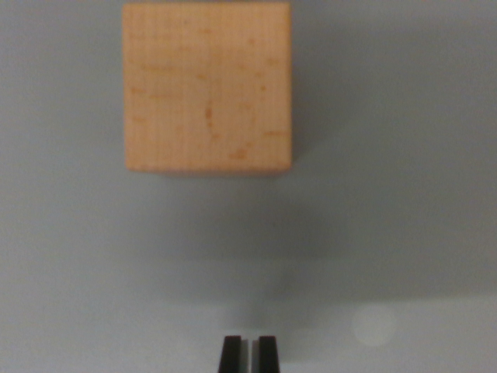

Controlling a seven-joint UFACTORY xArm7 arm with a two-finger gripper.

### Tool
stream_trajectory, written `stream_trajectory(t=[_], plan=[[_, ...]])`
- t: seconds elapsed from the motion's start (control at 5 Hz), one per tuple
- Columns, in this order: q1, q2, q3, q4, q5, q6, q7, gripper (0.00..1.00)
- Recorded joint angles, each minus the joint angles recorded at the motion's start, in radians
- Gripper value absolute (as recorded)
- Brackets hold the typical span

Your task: Push wooden cube

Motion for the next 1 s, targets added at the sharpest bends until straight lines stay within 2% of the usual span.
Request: stream_trajectory(t=[1.0], plan=[[-0.0006,-0.001,0.0,-0.011,-0.0009,-0.011,0.0,0.0]])
